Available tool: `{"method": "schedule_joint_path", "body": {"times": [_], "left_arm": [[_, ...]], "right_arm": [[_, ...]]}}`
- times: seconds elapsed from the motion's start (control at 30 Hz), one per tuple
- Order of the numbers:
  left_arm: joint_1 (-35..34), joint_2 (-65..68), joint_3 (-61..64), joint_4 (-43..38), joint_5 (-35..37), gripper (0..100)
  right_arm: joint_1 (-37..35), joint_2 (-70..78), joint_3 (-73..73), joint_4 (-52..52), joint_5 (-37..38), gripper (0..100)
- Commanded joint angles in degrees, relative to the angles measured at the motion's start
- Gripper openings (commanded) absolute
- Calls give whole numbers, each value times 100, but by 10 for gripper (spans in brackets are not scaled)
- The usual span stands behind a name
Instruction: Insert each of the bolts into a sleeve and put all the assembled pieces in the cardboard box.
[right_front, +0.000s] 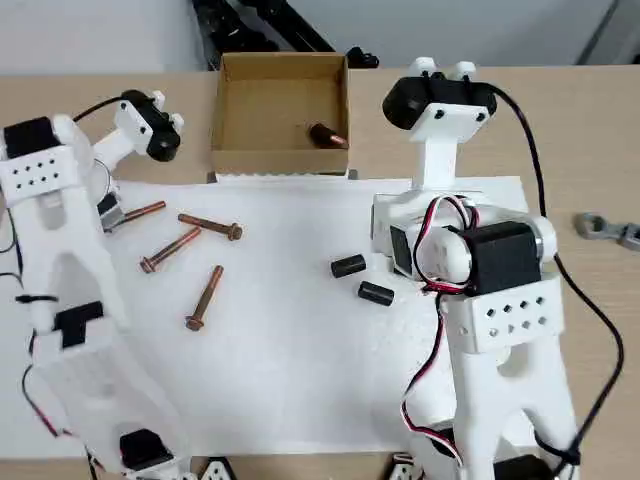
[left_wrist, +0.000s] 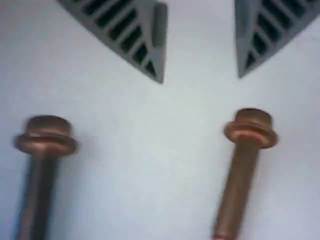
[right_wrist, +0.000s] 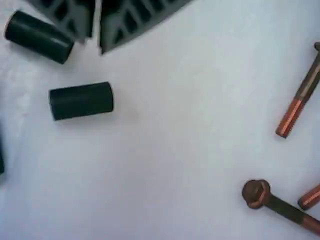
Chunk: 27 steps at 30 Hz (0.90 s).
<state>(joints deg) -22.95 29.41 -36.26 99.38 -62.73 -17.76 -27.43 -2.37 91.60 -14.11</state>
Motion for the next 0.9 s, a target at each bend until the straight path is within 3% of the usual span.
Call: {"method": "schedule_joint_path", "body": {"times": [0.0, 0.43, 0.87], "left_arm": [[-53, 360, -673, 114, -97, 120], [-53, 967, -743, 70, -378, 160], [-193, 1723, -743, -659, -378, 159]], "right_arm": [[-48, -154, -18, -40, -44, 5], [-48, -119, -18, -13, -53, 5], [-48, -154, -9, -4, -53, 5]]}}
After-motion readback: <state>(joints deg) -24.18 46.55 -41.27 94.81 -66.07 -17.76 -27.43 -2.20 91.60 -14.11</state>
